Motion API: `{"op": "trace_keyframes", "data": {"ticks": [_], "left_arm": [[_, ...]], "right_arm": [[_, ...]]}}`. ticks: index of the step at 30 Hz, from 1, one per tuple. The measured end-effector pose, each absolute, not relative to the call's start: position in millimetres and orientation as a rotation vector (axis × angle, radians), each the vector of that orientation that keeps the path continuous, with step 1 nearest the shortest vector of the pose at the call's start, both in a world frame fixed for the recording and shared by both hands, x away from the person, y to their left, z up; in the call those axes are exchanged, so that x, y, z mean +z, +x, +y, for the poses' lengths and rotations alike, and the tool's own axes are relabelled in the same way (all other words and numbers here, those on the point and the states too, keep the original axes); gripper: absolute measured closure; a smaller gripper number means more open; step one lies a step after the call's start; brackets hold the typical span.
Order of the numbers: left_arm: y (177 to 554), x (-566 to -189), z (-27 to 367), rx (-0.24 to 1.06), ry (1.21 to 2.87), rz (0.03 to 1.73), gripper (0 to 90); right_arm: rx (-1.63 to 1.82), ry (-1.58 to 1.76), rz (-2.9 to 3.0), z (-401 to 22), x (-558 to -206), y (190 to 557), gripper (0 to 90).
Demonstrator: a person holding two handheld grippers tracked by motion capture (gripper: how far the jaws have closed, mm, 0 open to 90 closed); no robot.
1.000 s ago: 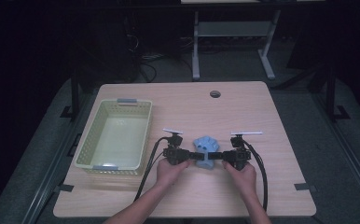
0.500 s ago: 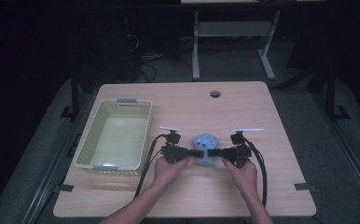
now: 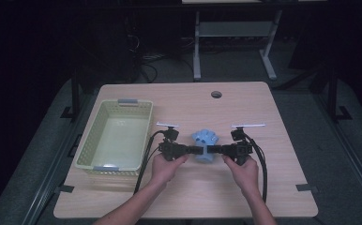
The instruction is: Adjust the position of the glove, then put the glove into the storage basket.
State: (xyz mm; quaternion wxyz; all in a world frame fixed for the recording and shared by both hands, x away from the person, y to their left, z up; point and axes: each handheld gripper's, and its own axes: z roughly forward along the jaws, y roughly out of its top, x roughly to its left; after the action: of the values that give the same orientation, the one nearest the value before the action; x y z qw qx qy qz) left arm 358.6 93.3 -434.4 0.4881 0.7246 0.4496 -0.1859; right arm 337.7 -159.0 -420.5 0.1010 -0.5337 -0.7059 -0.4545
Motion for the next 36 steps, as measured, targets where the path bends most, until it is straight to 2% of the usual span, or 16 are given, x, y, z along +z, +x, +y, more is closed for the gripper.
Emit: {"op": "trace_keyframes", "data": {"ticks": [22, 36], "left_arm": [[357, -413, 111, -0.413, 1.758, 1.057, 70.9], [357, -393, 140, -0.382, 1.738, 1.048, 71.0]], "right_arm": [[-1.382, -1.527, -2.128, -143, -399, 340, 77.9], [-1.399, -1.469, -2.167, -118, -379, 345, 78.0]]}}
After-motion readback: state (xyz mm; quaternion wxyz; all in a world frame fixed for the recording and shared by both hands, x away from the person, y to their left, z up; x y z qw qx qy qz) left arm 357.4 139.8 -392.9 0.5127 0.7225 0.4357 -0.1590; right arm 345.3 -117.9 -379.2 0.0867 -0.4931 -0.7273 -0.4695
